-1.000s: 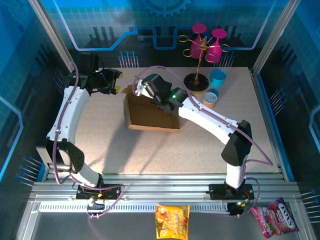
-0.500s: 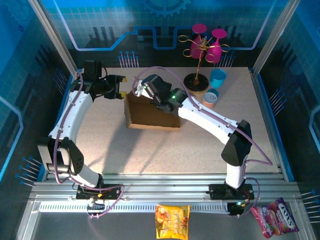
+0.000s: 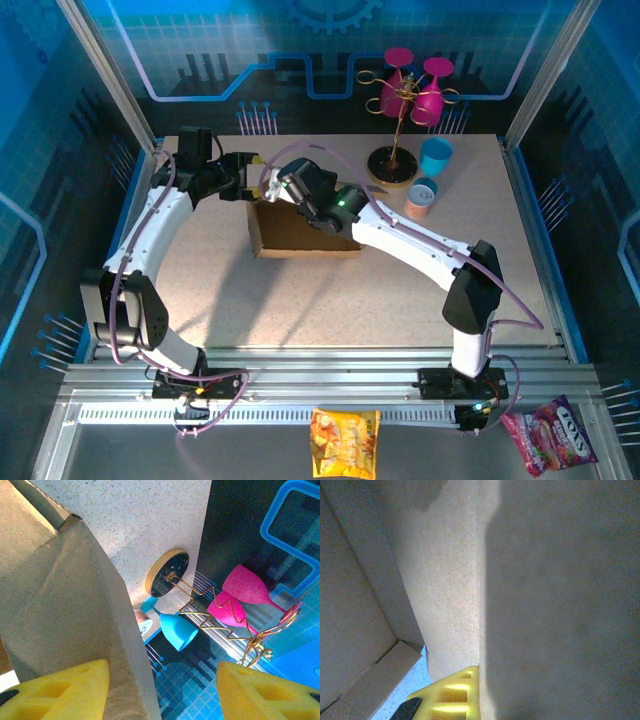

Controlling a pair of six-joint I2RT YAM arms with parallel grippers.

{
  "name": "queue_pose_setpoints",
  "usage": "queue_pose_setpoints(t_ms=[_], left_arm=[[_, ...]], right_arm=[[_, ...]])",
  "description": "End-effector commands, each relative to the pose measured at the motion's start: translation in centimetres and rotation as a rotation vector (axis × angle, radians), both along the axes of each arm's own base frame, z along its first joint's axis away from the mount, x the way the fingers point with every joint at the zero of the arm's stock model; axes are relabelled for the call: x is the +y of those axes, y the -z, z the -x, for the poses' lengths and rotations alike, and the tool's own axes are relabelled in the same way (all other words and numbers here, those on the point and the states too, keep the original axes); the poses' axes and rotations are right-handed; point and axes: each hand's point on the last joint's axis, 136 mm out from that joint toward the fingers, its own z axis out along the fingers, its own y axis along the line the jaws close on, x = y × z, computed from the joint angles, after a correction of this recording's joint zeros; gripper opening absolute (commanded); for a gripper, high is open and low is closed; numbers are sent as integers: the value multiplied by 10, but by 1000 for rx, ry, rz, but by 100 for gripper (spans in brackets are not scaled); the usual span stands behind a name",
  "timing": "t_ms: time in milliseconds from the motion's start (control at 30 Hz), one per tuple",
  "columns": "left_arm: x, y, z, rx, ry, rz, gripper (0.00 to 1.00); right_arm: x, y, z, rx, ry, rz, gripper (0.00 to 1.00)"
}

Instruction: Fold the paper box

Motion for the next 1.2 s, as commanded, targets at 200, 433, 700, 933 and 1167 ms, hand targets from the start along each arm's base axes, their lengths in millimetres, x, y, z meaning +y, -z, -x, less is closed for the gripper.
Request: queue_pose_setpoints(t_ms=[200, 433, 700, 933, 1167], left_arm=[[-29, -3, 6, 9, 64, 104, 59], [-30, -27, 6, -34, 69, 135, 59], [-40, -40, 3, -61, 104, 157, 59], [-52, -21, 7, -19, 134, 172, 57], [-57, -2, 9, 21, 140, 195, 49]], right_arm=[[14, -24, 4, -92, -59, -21, 0], [5, -55, 3, -128, -96, -55, 0], [5, -69, 5, -139, -124, -65, 0], [9, -70, 9, -163, -144, -53, 0], [10, -63, 14, -223, -182, 13, 0]])
